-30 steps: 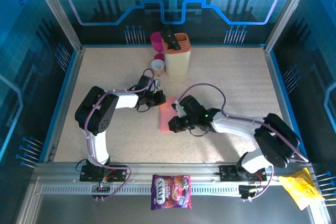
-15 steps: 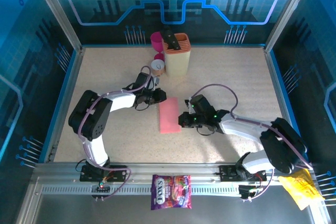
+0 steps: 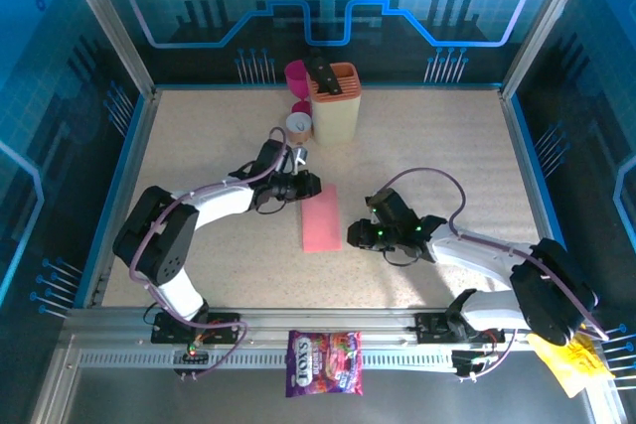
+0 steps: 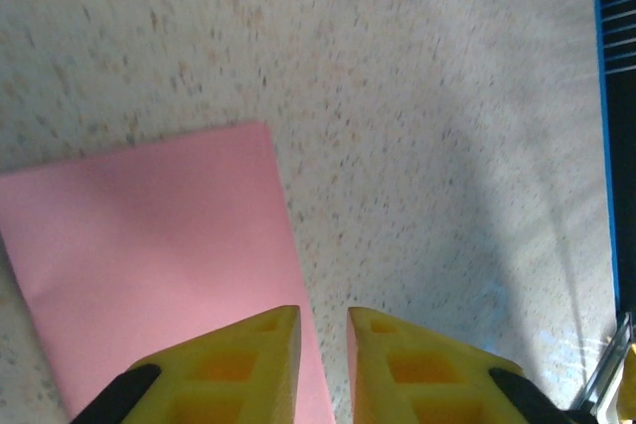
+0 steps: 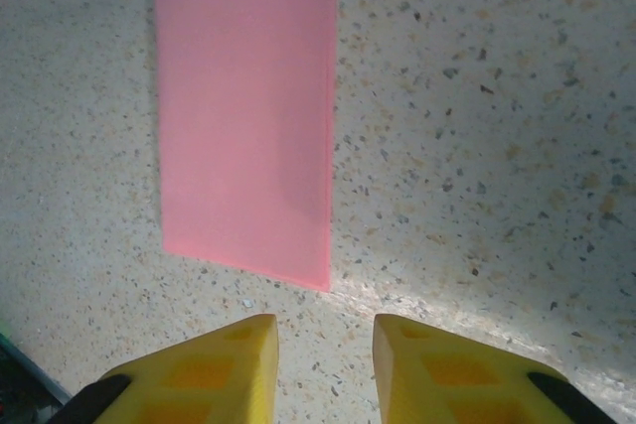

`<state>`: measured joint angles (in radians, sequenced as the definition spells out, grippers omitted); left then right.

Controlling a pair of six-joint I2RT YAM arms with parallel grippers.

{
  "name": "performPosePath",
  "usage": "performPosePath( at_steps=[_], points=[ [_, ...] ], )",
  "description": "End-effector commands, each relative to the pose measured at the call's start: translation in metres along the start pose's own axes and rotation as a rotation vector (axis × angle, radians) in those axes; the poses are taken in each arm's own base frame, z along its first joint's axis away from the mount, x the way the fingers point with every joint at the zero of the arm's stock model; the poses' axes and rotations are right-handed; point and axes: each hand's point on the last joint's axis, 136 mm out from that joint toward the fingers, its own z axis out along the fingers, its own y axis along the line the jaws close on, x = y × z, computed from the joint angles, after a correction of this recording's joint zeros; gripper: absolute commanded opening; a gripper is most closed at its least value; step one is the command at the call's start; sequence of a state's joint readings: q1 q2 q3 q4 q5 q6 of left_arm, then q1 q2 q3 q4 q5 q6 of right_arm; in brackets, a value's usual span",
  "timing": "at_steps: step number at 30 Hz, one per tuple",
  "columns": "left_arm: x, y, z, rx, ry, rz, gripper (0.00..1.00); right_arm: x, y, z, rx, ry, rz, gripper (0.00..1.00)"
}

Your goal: Fold a paper plane with a square sheet of paper (pick it up from the middle)

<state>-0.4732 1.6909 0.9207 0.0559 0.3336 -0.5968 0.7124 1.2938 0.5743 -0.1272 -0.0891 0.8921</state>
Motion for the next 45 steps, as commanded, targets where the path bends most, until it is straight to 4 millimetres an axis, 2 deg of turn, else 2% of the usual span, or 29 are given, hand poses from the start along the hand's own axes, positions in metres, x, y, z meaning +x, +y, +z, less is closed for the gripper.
performPosePath(
  at_steps=[1,13,21,26,45],
  points=[
    [0.020,0.014,0.010,-0.049,0.041,-0.010,0.19,0.006,-0.004,0.006,0.021,0.041,0.036,0.32],
    [0.025,0.038,0.026,-0.122,0.053,0.002,0.19,0.016,0.012,0.027,-0.002,0.096,0.025,0.34],
    [0.036,0.055,0.036,-0.155,0.078,-0.011,0.19,0.016,0.019,0.033,-0.018,0.103,0.022,0.43],
    [0.042,0.061,0.037,-0.165,0.085,-0.019,0.19,0.014,0.023,0.035,-0.025,0.107,0.022,0.44],
    [0.044,0.062,0.037,-0.164,0.084,-0.017,0.18,0.012,0.027,0.051,-0.043,0.124,0.045,0.43]
  ],
)
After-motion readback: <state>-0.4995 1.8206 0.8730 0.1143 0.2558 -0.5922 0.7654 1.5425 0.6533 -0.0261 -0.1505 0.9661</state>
